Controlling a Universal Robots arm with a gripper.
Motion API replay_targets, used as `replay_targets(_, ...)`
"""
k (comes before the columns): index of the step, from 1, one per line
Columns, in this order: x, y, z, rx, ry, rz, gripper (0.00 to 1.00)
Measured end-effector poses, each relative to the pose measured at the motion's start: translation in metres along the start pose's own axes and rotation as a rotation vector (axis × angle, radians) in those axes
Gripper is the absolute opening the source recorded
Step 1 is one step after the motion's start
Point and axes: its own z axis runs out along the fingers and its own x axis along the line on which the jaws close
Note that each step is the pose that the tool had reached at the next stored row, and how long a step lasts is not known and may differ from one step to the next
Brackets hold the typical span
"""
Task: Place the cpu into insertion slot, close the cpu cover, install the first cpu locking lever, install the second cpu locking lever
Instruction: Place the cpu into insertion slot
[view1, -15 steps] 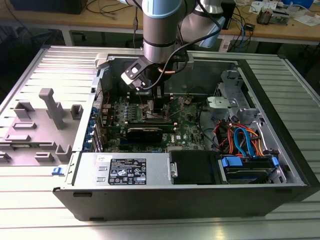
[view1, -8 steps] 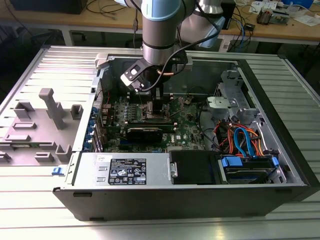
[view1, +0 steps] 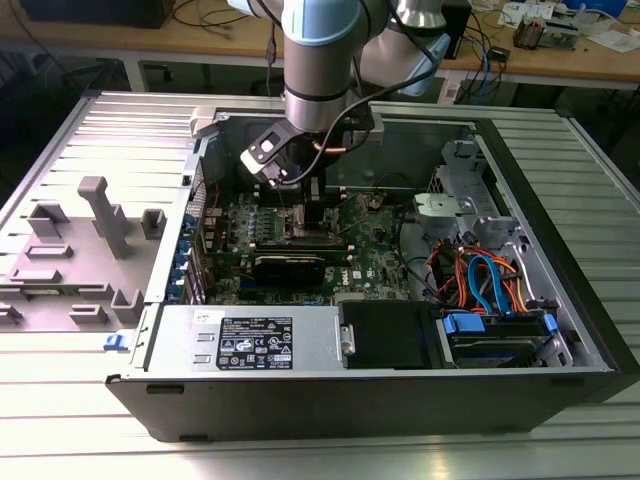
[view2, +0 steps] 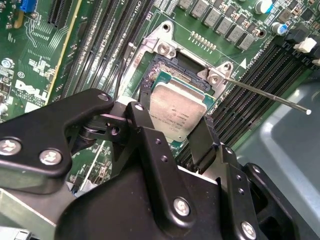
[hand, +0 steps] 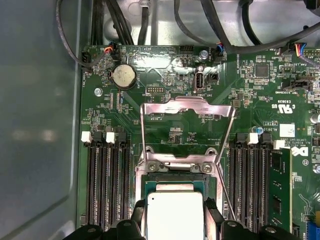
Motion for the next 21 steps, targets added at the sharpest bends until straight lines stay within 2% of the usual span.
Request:
replay_targets(4,-0.0001,-0.0006,0.0033,0.0001,-0.0007,0.000,0.55)
replay_targets(6,0.0000,-0.0006,0.0050,0.0005,-0.0161,0.000,0.55)
replay_targets(7,-0.0001,-0.0006,0.0050,0.0007,-0.0172,0.000,0.55)
replay_targets(12,0.0003,-0.0008,0.0054,0.0001,-0.0176,0.007,0.55)
replay_targets(17,0.0003,-0.0020,0.0056,-0.0147,-0.0174,0.007,0.55)
replay_targets(21,0.0003,-0.0024,0.0065,-0.0174,-0.0176,0.006,0.55)
